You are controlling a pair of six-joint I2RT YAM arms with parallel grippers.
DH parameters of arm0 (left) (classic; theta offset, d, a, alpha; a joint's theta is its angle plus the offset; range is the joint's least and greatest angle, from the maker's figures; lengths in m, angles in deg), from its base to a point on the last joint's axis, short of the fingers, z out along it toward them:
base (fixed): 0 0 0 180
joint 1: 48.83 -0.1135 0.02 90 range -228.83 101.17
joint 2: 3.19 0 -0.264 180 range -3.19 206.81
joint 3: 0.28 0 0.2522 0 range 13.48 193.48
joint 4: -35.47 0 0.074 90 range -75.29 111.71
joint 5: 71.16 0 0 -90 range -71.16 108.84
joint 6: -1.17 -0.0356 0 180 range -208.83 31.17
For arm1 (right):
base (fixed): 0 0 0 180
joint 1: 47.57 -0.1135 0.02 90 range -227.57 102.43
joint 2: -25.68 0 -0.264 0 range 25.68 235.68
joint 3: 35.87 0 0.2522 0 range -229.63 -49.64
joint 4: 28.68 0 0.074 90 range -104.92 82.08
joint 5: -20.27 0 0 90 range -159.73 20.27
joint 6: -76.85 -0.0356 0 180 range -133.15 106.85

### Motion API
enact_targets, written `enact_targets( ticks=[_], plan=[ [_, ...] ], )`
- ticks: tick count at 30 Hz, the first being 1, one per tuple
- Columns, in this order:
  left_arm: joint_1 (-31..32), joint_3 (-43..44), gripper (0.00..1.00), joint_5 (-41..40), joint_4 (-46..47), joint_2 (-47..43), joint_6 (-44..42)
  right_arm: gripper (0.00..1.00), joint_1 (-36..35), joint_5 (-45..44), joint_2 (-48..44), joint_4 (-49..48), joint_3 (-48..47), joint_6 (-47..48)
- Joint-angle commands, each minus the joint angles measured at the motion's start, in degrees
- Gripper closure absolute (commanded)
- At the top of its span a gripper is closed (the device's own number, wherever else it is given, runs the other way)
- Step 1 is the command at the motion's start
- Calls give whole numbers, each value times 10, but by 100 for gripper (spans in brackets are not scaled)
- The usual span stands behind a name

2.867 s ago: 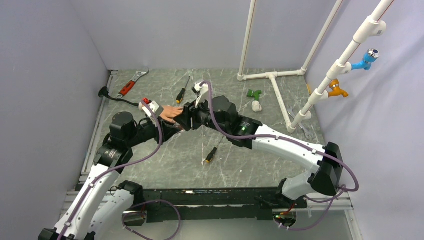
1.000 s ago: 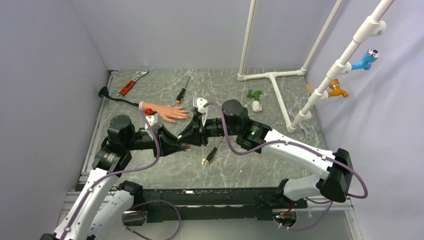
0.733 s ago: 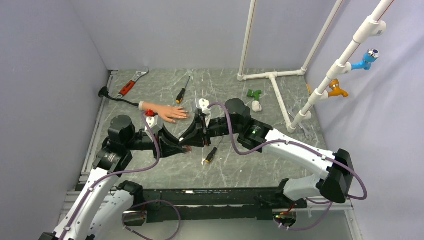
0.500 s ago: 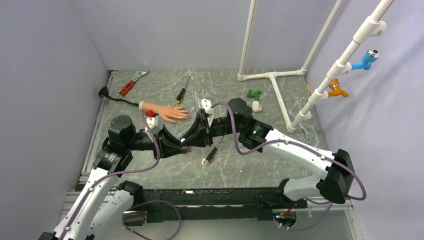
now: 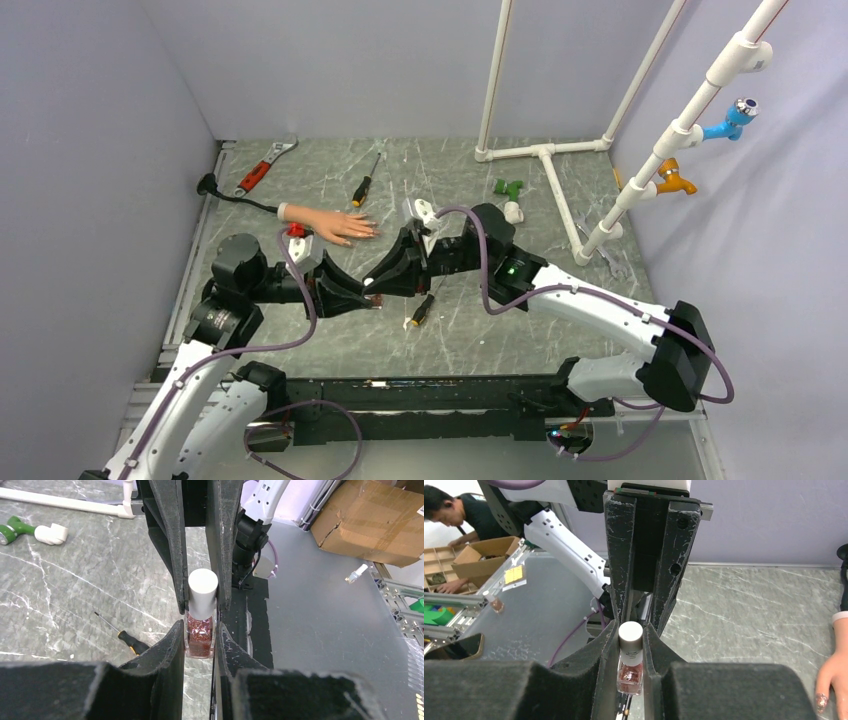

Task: Paint the nails
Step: Unscrew the nail polish bottle.

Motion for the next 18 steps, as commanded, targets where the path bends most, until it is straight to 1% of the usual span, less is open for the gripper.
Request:
enact_targets(
  ticks=[1, 5, 9, 12, 13, 18],
  plan=[
    [-7, 9, 100, -37, 64, -19, -9, 100, -4, 31, -19, -44, 32, -68],
    [-7, 10, 100, -43, 60, -20, -10, 100, -4, 20, -19, -124, 58, -117],
    [-7, 10, 100, -49, 58, -24, -11, 100, -4, 24, -14, -119, 51, -118],
    [-7, 10, 100, -53, 54, -26, -14, 100, -4, 24, -15, -96, 43, -106],
    [-7, 12, 100, -53, 52, -25, -14, 96, -4, 23, -16, -85, 40, -99],
    [-7, 14, 100, -62, 45, -25, -18, 41, -5, 6, -14, 1, 2, -55]
  ],
)
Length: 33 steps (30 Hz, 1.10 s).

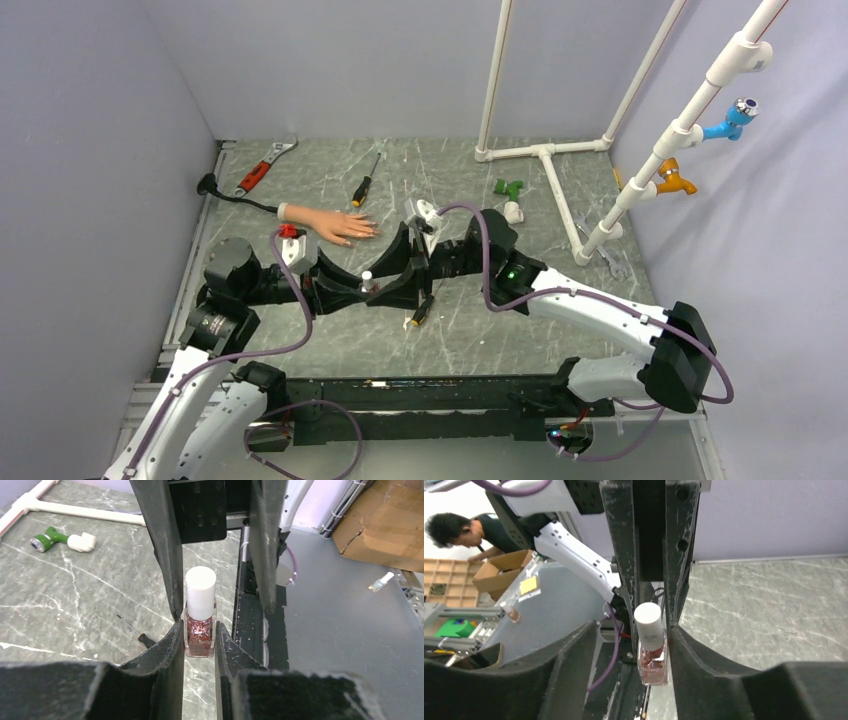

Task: Paint the nails
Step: Unscrew the nail polish bottle.

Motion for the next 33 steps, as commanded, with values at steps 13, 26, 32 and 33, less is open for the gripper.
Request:
enact_targets(
  ticks=[13, 26, 32, 33],
  plan=[
    [-6, 27, 100, -207, -20, 3, -33, 15, -11, -301, -65, 120, -19, 41],
    [-6, 28, 100, -240, -17, 12, -11, 39, -56, -402, 11, 186, -112, 65],
    [-6, 30, 100, -244, -19, 15, -10, 45, -72, -428, 31, 199, -133, 70],
    [-6, 29, 100, -244, -19, 15, -10, 46, -74, -430, 35, 201, -136, 70]
  ],
)
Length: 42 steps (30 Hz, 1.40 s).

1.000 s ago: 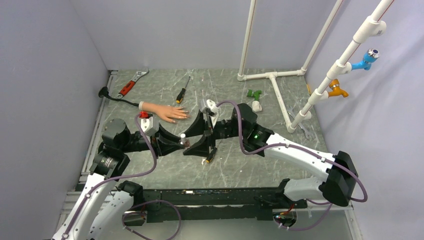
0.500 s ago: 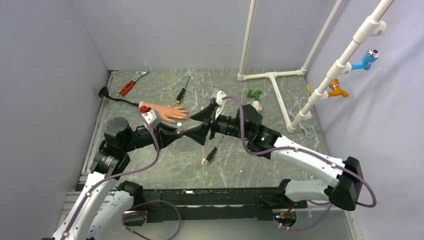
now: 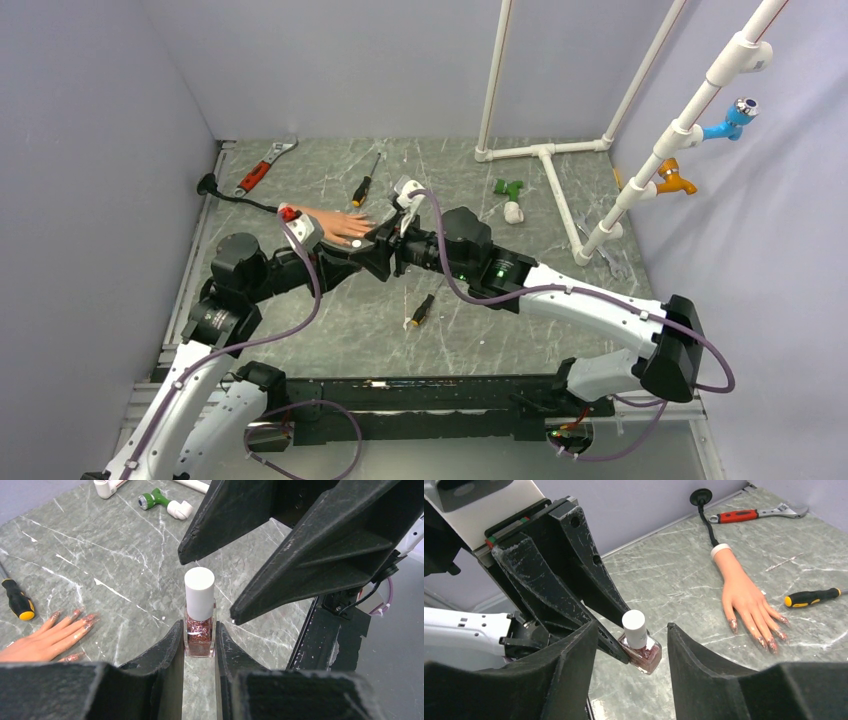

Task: Paint the nails
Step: Unscrew the nail polish bottle.

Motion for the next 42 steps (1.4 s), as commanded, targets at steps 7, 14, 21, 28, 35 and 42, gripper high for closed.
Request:
enact_targets(
  ticks=[7, 14, 21, 28, 35, 42],
  plan=[
    [-3, 24, 100, -12, 15, -1, 10, 59, -19, -44, 37, 25, -64, 18],
    [-3, 25, 100, -16, 13, -2, 9, 80, -36, -67, 46, 40, -71, 37],
    [-3, 25, 100, -12, 13, -4, 8, 100, -39, -29, 28, 7, -31, 34],
    [-3, 21, 100, 28, 24, -7, 10, 100, -39, 43, -2, -17, 13, 60],
    [-3, 12, 100, 132, 59, -17, 10, 100, -37, 108, -65, -62, 85, 79],
    [-3, 3, 100, 243, 95, -15, 16, 100, -26, 214, -87, -42, 95, 98]
  ],
)
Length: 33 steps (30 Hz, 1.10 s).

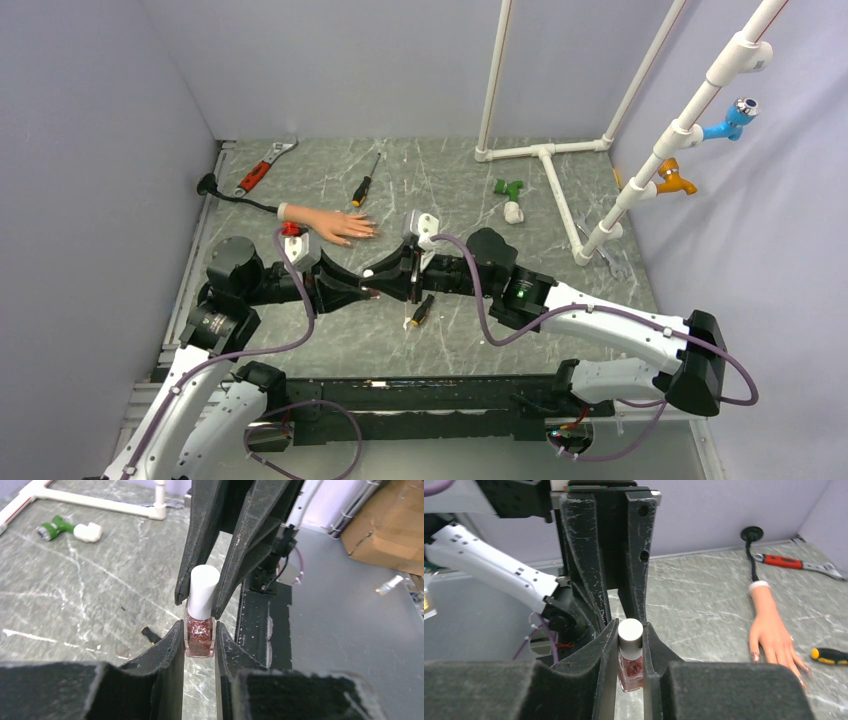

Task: Paint the nails
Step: Unscrew the nail polish bottle.

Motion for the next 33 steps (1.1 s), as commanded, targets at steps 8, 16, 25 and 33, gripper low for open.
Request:
enact_targets(
  ticks=[8, 16, 25, 33],
  plan=[
    [-5, 3, 100, 90, 92, -4, 3, 100, 10, 173, -4, 53, -5, 17],
    [-4, 6, 100, 77, 80, -4, -4, 34, 15, 92, -19, 49, -6, 2],
    [-4, 17, 100, -35, 37, -3, -15, 16, 15, -31, -61, 25, -3, -20],
    [-3, 18, 100, -156, 18, -14, -12, 30, 12, -91, -22, 40, -39, -27]
  ],
)
